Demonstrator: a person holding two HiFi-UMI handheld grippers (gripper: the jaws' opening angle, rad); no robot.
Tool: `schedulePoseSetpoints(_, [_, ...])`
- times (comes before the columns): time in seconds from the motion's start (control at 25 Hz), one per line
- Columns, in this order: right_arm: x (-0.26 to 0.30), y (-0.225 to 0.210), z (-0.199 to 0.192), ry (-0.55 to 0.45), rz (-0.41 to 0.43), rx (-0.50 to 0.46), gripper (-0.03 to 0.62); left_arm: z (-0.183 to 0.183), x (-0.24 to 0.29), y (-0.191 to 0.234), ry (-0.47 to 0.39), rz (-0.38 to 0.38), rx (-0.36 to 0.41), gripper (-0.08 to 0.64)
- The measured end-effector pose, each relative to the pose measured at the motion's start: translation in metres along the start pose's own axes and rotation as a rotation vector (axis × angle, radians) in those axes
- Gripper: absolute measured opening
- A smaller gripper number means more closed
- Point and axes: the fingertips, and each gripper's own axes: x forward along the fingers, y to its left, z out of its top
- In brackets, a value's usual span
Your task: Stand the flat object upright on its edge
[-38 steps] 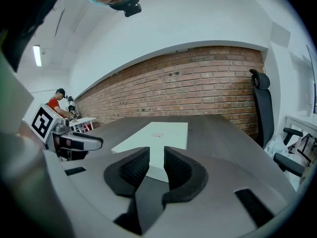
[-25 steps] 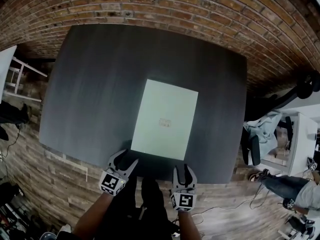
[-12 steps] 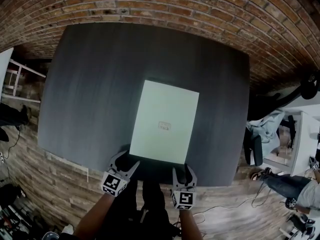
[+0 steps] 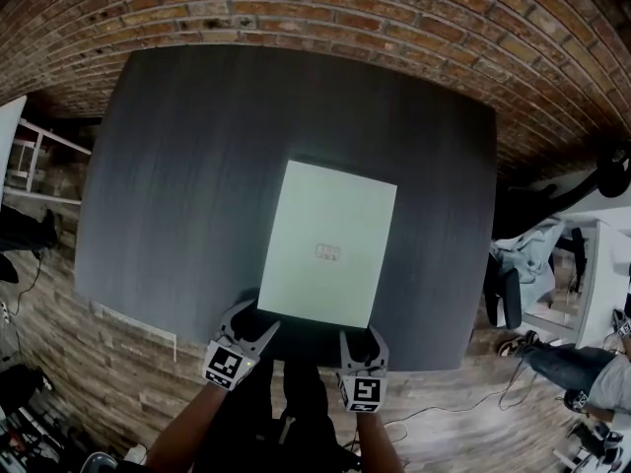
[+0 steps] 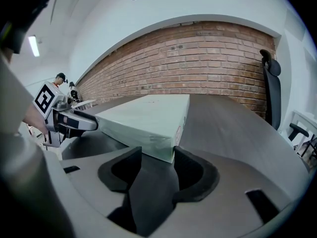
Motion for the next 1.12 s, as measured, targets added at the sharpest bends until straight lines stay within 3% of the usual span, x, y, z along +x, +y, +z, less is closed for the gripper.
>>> schedulePoseSetpoints(1.12, [-0.011, 0.004, 0.000, 0.020, 0.007, -0.013, 0.204, -0.007, -0.010, -0.017, 0.037, -0.035, 0.035, 0.245])
